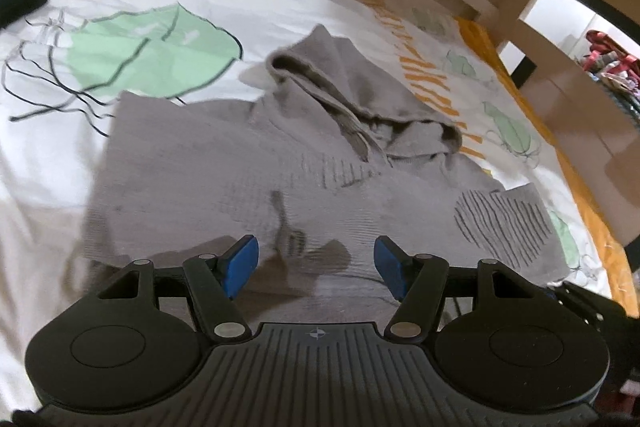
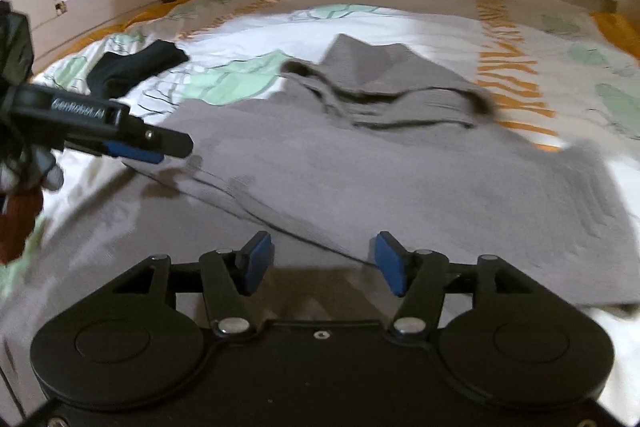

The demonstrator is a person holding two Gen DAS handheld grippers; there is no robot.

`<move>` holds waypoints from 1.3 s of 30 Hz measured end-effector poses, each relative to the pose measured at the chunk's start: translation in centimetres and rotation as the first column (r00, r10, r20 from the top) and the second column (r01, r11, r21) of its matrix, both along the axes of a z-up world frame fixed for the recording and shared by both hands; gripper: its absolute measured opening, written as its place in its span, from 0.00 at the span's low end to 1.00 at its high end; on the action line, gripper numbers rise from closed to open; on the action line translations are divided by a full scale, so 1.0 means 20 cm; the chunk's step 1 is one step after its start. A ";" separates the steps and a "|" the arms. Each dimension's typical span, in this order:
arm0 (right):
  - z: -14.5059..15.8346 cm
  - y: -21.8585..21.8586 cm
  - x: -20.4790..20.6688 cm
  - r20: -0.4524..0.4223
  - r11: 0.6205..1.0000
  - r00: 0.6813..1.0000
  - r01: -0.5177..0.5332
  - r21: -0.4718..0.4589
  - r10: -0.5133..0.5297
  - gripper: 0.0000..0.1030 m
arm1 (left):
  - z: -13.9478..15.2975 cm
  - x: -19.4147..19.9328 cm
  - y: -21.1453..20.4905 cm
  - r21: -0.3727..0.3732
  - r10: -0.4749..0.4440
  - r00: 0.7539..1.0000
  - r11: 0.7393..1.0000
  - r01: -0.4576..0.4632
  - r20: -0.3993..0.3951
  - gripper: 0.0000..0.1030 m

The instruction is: Fold large clothes

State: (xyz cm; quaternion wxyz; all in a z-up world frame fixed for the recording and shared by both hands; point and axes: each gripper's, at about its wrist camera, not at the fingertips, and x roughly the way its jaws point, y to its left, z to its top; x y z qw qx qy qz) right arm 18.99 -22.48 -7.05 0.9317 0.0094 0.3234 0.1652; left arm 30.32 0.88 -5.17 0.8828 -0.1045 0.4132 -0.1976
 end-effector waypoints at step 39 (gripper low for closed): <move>-0.10 -0.34 0.03 -0.013 0.958 0.980 0.198 0.209 -0.200 0.76 | 0.66 0.02 -0.26 -0.056 -0.109 0.976 0.991 0.122 0.189 0.30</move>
